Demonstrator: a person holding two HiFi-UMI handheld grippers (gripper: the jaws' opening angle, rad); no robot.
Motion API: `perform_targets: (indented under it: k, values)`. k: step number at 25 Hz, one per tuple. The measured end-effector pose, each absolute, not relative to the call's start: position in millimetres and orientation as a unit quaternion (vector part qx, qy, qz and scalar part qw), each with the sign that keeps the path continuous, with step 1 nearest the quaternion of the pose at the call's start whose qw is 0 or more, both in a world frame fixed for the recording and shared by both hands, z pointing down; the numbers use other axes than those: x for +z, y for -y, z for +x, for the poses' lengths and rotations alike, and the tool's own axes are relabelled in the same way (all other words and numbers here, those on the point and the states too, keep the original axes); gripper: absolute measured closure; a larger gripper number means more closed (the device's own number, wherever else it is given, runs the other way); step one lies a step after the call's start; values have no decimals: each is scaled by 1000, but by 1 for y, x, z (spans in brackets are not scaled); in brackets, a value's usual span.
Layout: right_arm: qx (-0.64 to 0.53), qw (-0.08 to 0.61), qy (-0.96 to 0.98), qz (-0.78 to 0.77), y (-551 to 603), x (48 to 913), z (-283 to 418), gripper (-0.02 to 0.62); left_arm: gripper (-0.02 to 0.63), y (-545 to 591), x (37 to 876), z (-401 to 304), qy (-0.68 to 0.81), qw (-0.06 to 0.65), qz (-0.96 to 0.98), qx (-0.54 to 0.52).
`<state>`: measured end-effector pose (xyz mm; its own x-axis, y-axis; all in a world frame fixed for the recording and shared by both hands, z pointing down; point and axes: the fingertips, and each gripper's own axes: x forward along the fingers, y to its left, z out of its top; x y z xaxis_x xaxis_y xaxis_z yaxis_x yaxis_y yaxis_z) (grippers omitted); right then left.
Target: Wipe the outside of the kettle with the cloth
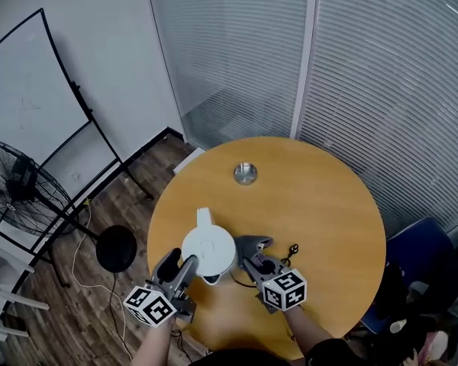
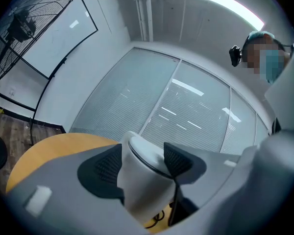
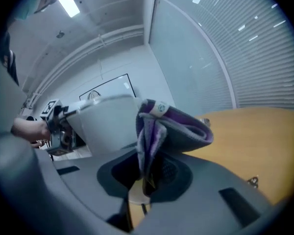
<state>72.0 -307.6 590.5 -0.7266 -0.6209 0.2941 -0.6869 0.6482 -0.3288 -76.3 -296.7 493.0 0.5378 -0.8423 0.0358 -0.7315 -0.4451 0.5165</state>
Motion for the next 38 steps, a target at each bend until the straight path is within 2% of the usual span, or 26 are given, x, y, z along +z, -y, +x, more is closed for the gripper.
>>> perform_targets:
  k: [6,12,14,18,23,26,30,34,38]
  values:
    - [278,147,876,367,307,671,72,554,348,296,494,-76,470,244,840,-116]
    - [287,174,868,365,311,684,73,554,348,297,494,-77,475,245,837,-121]
    - [283,166,867,376,313,674,79,554,348,297,495,-77,475,246,836,-120]
    - [239,105,889,377,323,617,92,554,348,296,494,-77,475,246,836,-122]
    - [151,16,943,297,333,524,89,554,348,296,495,-77,476,247,835,-126]
    - [107,-9,964,244,341,485,81,554,348,296,494,-78,477,247,834,-126]
    - [87,-6,981,172,347,472,65,554,348,296,496,-77,479,247,833,-127]
    - [124,10,984,126,353,494,57,554,348,295,497,-77,480,247,831,-131]
    - [175,68,975,116,359,543,52,554,348,295,496,-76,483,248,828,-139]
